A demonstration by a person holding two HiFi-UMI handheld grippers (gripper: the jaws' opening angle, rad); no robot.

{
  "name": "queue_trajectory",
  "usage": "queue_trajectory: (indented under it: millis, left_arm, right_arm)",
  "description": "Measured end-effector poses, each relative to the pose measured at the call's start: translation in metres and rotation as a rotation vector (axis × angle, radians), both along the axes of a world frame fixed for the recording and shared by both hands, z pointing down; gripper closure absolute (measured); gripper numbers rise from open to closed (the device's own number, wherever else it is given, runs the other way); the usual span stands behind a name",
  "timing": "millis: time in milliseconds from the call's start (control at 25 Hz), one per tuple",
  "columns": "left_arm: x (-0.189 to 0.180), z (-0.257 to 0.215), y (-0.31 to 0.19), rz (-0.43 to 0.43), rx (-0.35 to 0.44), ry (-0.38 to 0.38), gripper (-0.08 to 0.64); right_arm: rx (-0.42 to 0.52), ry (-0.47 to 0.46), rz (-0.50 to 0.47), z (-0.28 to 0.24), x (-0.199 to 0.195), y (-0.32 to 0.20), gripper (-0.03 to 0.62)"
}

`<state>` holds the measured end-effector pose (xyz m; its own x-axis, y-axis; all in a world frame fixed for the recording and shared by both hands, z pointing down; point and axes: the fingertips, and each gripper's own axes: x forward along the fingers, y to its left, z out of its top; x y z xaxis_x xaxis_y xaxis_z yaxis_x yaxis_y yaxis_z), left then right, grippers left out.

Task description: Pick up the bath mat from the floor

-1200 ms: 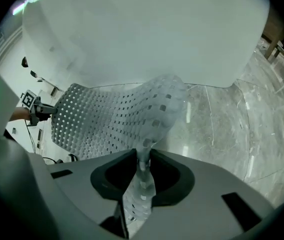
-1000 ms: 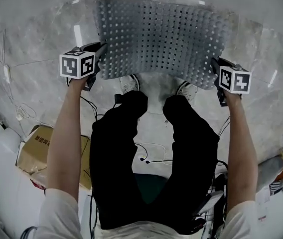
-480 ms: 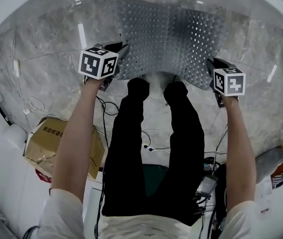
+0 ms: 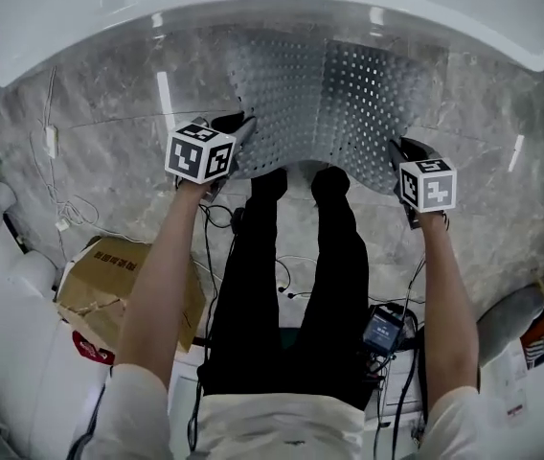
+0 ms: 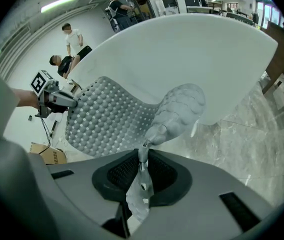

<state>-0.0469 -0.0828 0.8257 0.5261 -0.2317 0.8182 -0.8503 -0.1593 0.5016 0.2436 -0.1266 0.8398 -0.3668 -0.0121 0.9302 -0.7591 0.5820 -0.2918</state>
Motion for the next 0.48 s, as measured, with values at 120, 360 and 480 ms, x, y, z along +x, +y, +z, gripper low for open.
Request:
queue_trajectory:
  millis: [120, 360, 480]
  left_arm:
    - [0.005, -0.039, -0.001, -0.023, 0.036, 0.018, 0.499]
    - [0.017, -0.106, 0.011, -0.041, 0.093, 0.066, 0.499]
    - [0.016, -0.134, 0.014, -0.048, 0.114, 0.076, 0.499]
  right_arm:
    - [0.026, -0.036, -0.007, -0.039, -0.010, 0.005, 0.535]
    - [0.075, -0.076, -0.014, -0.110, -0.036, 0.017, 0.537]
    - [0.106, -0.083, -0.013, -0.139, -0.046, 0.017, 0.537]
